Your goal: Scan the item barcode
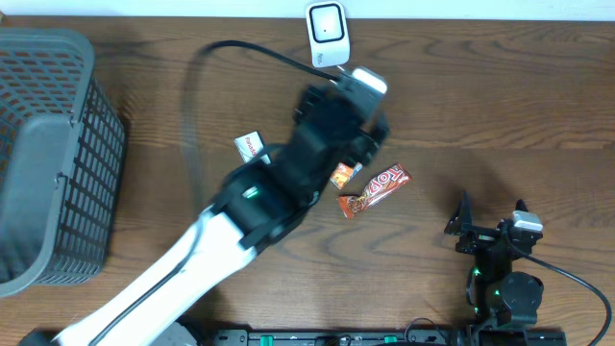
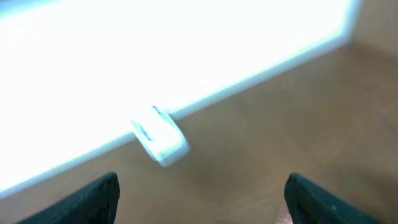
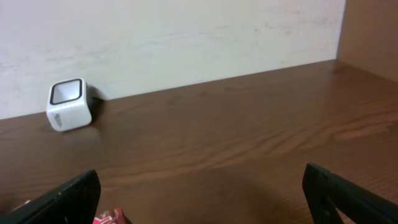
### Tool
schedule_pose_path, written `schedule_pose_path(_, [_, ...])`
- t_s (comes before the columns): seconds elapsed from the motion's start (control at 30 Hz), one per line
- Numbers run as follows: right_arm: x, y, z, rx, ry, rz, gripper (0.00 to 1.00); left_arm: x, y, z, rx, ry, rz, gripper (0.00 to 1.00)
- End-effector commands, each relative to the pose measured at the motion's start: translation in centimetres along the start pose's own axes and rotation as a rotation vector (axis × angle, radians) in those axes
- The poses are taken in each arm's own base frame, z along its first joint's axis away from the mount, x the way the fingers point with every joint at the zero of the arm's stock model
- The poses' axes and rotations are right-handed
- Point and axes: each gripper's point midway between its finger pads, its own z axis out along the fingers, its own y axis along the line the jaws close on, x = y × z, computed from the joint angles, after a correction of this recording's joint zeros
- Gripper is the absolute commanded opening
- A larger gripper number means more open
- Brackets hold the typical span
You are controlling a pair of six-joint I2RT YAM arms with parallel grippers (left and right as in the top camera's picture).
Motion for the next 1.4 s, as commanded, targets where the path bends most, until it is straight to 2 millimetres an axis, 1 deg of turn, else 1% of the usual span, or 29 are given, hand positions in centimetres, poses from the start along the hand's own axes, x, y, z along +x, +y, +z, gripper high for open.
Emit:
schedule_pose_path(0.0, [0.0,-0.2,0.0,0.008,0.0,-0.011,0.99,-4.6,9.3,-4.7,-0.401,-0.123,0.125,0.85])
schedule_pose_path(0.07, [0.0,-0.2,0.0,0.008,0.0,-0.011,0.99,-6.1,12.5,-6.6,-0.486,-0.166,0.117,0.85])
schedule_pose_path(0.1, [0.0,-0.2,0.0,0.008,0.0,-0.011,0.99,-6.5,14.0,-7.4,-0.521,-0.177,0.105,0.85])
schedule_pose_path(0.13, [0.0,-0.2,0.0,0.008,0.0,-0.011,0.99,-6.9,15.9,-8.4,-0.567,-0.19,0.084,0.85])
schedule_pose_path(0.2, [0.0,-0.2,0.0,0.008,0.0,-0.011,0.99,-7.2,19.2,-10.1,-0.65,-0.201,0.054,0.85])
schedule_pose_path(0.27, [0.0,-0.2,0.0,0.008,0.0,-0.011,0.99,-7.3,21.6,-11.4,-0.702,-0.209,0.039,0.85])
schedule_pose_path(0.3, [0.0,-0.2,0.0,0.008,0.0,-0.011,0.99,-7.4,22.7,-12.1,-0.718,-0.215,0.037,0.85])
schedule_pose_path(0.4, [0.0,-0.2,0.0,0.008,0.0,-0.011,0.99,-7.6,25.0,-13.6,-0.752,-0.234,0.035,0.86])
schedule_pose_path(0.5, [0.0,-0.2,0.0,0.008,0.0,-0.011,0.99,-8.2,26.8,-15.2,-0.79,-0.246,0.056,0.86])
schedule_pose_path(0.57, [0.0,-0.2,0.0,0.008,0.0,-0.011,0.99,-8.7,27.9,-16.6,-0.83,-0.25,0.085,0.86])
schedule_pose_path(0.67, [0.0,-0.2,0.0,0.008,0.0,-0.011,0.99,-8.9,28.2,-18.2,-0.855,-0.253,0.096,0.86])
schedule_pose_path(0.77, [0.0,-0.2,0.0,0.008,0.0,-0.011,0.99,-8.3,27.5,-20.0,-0.847,-0.238,0.099,0.86])
schedule_pose_path(0.93, [0.0,-0.2,0.0,0.008,0.0,-0.011,0.99,-8.2,26.2,-23.9,-0.83,-0.283,0.063,0.86])
schedule_pose_path(0.97, [0.0,-0.2,0.0,0.008,0.0,-0.011,0.99,-8.1,25.7,-25.1,-0.819,-0.308,0.034,0.86])
schedule_pose_path(1.07, [0.0,-0.2,0.0,0.008,0.0,-0.011,0.99,-7.9,25.1,-27.6,-0.815,-0.38,-0.035,0.86])
schedule_pose_path(1.13, [0.0,-0.2,0.0,0.008,0.0,-0.011,0.99,-7.7,24.7,-28.9,-0.819,-0.404,-0.041,0.86])
schedule_pose_path(1.23, [0.0,-0.2,0.0,0.008,0.0,-0.011,0.99,-7.4,24.0,-30.1,-0.804,-0.436,-0.038,0.86])
schedule_pose_path(1.37, [0.0,-0.2,0.0,0.008,0.0,-0.011,0.99,-7.2,22.8,-31.1,-0.756,-0.474,-0.022,0.86])
